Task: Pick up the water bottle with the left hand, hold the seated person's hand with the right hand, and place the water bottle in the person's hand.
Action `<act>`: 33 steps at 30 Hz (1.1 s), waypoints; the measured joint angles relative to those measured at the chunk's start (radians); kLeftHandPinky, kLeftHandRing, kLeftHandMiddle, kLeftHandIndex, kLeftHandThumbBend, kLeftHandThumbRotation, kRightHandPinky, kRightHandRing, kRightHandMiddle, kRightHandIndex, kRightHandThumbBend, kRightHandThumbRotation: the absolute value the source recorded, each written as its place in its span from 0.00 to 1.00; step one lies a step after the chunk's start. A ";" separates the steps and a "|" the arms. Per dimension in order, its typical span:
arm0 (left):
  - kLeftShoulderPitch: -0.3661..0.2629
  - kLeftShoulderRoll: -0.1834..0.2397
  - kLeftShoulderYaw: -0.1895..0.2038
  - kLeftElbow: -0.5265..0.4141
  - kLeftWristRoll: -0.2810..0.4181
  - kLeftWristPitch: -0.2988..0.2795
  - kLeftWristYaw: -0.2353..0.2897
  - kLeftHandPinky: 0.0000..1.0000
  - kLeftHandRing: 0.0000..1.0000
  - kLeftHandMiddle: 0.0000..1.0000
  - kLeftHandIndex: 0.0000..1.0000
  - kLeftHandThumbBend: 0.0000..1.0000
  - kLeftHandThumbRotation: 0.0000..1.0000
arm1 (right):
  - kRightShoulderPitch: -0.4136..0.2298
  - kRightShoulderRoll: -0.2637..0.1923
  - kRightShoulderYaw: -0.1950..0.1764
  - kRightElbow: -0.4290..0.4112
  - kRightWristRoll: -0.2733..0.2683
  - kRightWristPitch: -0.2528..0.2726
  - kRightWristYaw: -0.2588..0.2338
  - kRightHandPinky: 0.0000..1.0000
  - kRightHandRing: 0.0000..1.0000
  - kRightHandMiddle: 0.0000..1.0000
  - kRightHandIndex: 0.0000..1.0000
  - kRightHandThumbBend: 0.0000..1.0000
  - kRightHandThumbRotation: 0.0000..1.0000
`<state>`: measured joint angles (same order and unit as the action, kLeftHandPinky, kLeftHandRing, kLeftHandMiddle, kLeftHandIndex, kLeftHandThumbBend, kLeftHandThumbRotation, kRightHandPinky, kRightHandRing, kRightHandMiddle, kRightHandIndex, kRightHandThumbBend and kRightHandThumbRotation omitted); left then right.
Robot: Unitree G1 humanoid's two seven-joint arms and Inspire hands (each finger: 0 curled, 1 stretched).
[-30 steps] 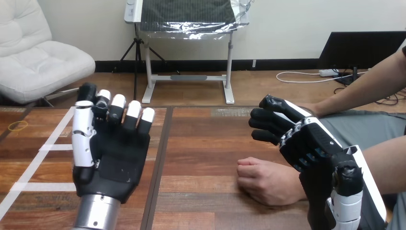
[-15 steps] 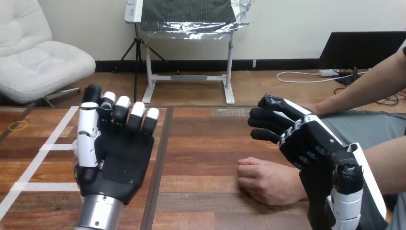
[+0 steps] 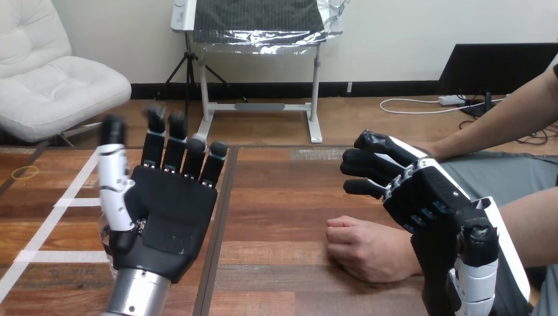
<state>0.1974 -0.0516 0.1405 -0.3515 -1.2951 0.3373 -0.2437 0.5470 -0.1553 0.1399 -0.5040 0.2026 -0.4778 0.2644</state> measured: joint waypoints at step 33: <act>0.000 -0.001 0.024 0.000 -0.068 0.032 -0.008 1.00 1.00 1.00 1.00 0.80 0.80 | 0.000 -0.001 -0.001 0.002 0.011 0.000 0.002 0.74 0.78 0.78 0.80 0.81 1.00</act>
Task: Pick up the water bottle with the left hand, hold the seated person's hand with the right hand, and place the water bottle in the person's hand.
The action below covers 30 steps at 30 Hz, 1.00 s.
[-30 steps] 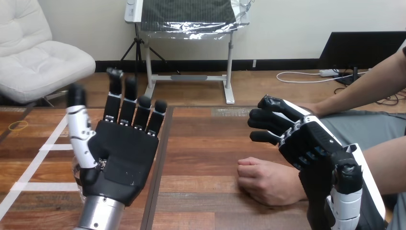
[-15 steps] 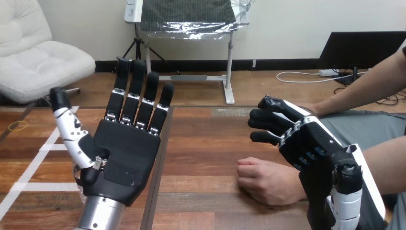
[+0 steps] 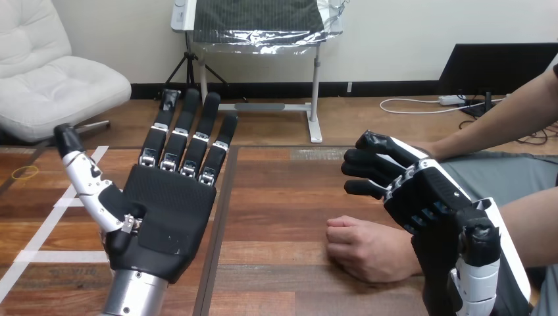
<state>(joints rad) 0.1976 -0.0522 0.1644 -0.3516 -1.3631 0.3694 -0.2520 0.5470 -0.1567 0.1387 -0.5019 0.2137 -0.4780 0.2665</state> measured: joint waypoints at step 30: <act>0.001 0.001 -0.026 -0.004 0.526 -0.299 -0.047 1.00 1.00 1.00 1.00 1.00 0.74 | 0.000 0.000 -0.002 0.000 0.006 -0.001 0.005 0.74 0.78 0.78 0.79 0.81 1.00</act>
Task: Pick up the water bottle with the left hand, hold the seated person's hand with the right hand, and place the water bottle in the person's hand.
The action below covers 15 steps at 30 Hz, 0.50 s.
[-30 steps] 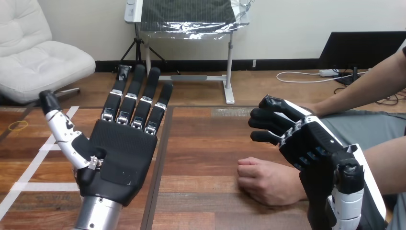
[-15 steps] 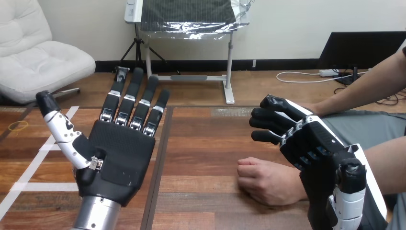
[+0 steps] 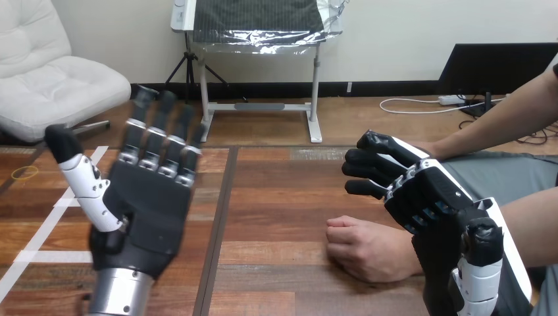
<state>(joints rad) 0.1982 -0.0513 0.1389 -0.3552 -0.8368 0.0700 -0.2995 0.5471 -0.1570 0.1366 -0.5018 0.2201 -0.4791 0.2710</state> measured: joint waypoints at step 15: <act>-0.012 0.008 0.033 0.014 0.236 -0.205 0.013 1.00 1.00 1.00 1.00 1.00 0.73 | 0.001 0.000 -0.006 0.000 0.000 -0.001 0.002 0.74 0.78 0.77 0.79 0.81 1.00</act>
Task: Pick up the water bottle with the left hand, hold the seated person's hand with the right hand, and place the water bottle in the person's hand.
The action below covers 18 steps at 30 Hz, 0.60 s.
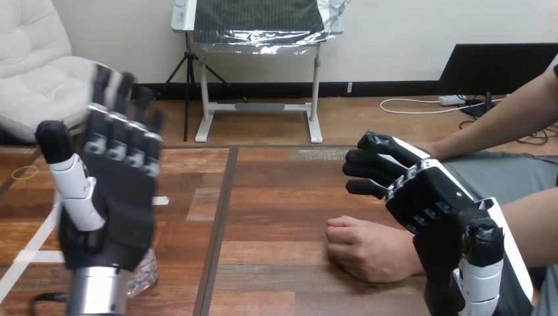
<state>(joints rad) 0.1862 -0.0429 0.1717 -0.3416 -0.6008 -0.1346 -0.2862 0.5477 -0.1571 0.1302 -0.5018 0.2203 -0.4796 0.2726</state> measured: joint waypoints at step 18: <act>-0.040 0.044 0.067 0.070 0.299 -0.169 0.098 1.00 1.00 1.00 1.00 1.00 0.53 | 0.000 0.001 -0.009 0.000 0.000 0.000 0.002 0.73 0.78 0.77 0.79 0.81 1.00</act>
<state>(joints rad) 0.1464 0.0009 0.2391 -0.2715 -0.3016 -0.3033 -0.1885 0.5479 -0.1564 0.1216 -0.5018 0.2206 -0.4796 0.2742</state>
